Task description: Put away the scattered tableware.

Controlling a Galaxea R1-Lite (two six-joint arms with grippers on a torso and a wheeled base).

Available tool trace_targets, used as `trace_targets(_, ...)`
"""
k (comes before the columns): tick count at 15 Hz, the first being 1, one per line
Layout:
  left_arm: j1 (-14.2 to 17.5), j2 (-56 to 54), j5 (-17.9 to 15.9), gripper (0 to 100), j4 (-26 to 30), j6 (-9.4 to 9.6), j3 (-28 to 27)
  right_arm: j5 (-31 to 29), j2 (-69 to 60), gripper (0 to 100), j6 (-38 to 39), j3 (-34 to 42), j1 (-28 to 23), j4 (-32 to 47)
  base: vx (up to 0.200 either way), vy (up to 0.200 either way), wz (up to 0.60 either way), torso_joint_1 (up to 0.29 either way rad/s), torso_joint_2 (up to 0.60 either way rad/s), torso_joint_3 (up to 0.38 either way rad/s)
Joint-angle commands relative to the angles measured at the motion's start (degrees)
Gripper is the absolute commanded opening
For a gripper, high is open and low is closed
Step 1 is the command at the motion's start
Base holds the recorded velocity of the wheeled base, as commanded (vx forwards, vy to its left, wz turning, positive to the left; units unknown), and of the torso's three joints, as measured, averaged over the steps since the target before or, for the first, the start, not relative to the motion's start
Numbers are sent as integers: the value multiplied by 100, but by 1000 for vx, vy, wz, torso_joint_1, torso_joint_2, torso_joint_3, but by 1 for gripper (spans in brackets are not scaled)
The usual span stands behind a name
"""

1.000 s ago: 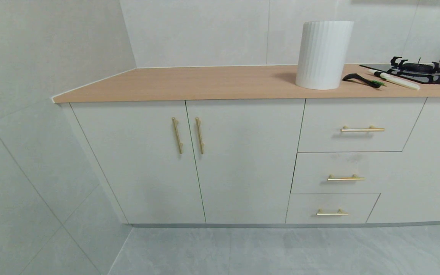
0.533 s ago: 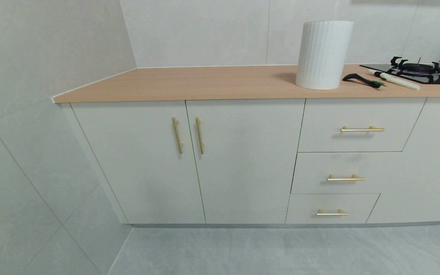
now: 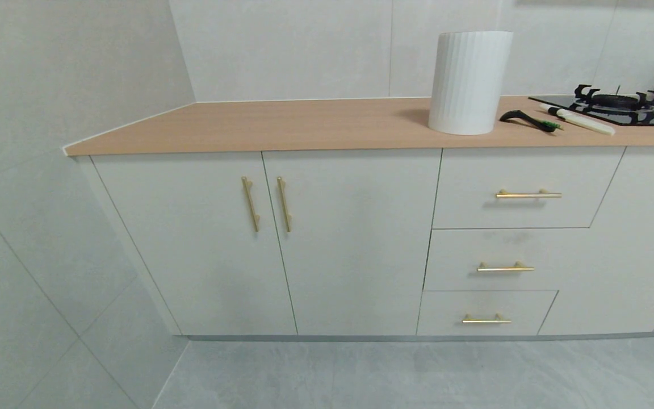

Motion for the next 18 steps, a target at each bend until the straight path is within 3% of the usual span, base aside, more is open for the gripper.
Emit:
trace_targets(1,-7,2,4,100,0,-1,0,1,18,100,-1,0,-6,-4,0,-200,0,-2,7,2)
trace_targets(5,-7,2,4,100,0,-1,0,1,18,100,-1,0,-6,-4,0,-200,0,1,10,1)
trace_targets(12,-7,2,4,100,0,-1,0,1,18,100,-1,0,-6,-13,0,0,0,0,0,0)
trace_targets(18,-7,2,13,100,0,-1,0,1,18,100,-1,0,-6,-4,200,0,0,2,2,4)
